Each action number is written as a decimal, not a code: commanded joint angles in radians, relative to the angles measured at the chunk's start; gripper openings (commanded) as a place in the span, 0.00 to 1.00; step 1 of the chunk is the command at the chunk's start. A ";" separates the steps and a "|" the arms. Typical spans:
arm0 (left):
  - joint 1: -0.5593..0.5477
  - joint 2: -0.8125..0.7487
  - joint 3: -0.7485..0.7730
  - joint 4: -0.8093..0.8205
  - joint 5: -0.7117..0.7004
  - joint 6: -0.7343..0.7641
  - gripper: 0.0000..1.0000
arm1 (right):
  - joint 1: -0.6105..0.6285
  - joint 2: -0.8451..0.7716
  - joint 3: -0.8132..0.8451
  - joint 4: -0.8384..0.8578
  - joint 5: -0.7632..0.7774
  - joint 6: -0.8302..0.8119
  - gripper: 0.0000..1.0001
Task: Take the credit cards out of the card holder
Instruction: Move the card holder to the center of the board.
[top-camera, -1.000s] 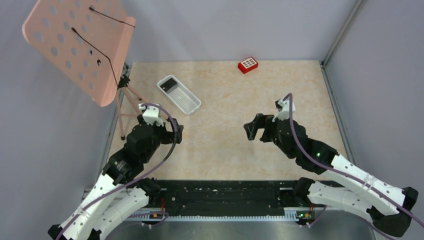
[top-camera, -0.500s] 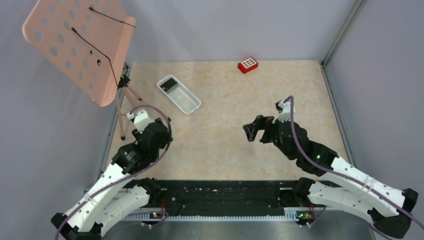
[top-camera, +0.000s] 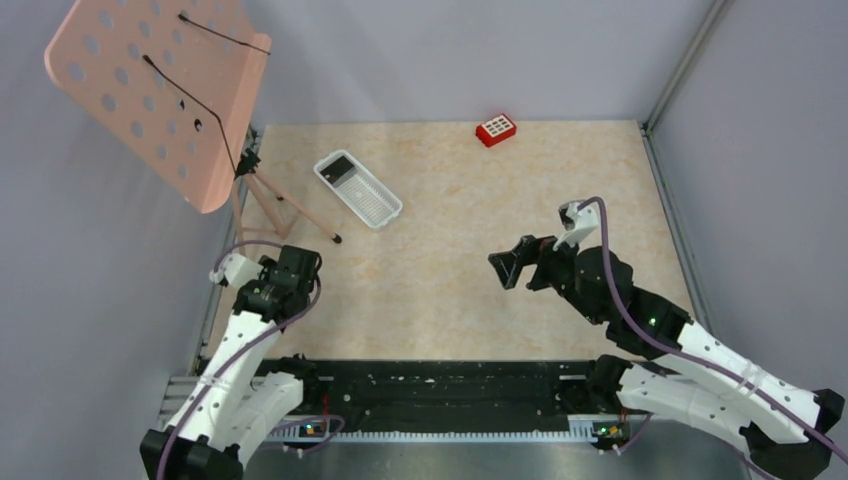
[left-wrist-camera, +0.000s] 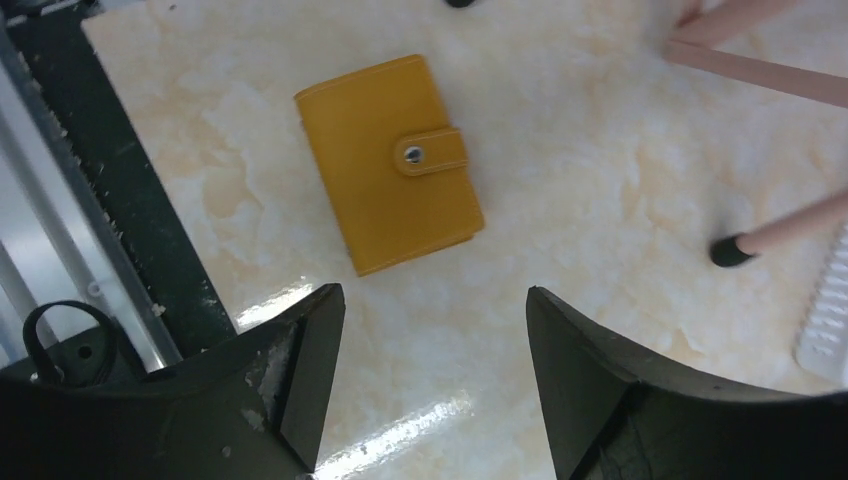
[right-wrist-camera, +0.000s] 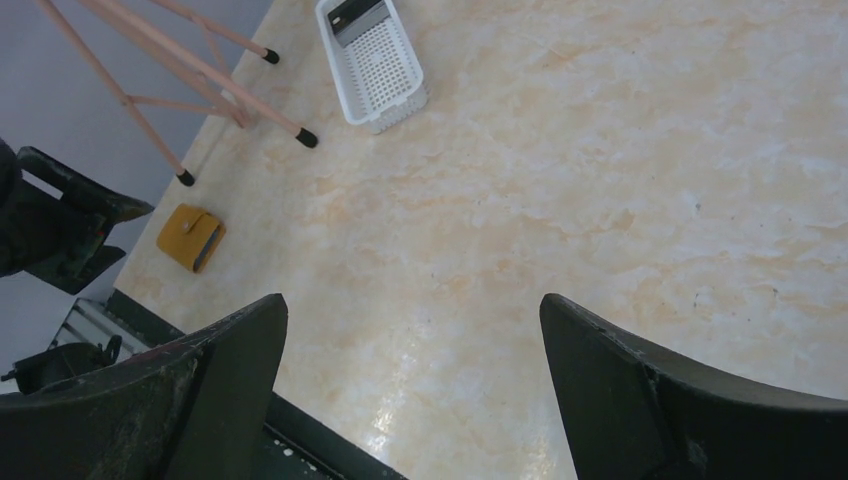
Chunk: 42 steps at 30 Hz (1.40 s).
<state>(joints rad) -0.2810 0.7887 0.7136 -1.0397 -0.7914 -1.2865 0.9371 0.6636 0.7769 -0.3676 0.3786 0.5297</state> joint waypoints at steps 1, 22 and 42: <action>0.119 0.022 -0.078 0.082 0.036 -0.095 0.74 | -0.010 -0.034 0.034 -0.031 -0.031 -0.021 0.97; 0.428 0.318 -0.194 0.515 0.254 0.007 0.84 | -0.011 -0.034 0.032 -0.062 -0.076 -0.004 0.95; 0.413 0.319 -0.203 0.452 0.541 0.007 0.00 | -0.010 -0.002 0.051 -0.099 0.027 -0.010 0.95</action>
<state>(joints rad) 0.1482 1.1507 0.5468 -0.5697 -0.4526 -1.2804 0.9371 0.6540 0.7799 -0.4751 0.3557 0.5240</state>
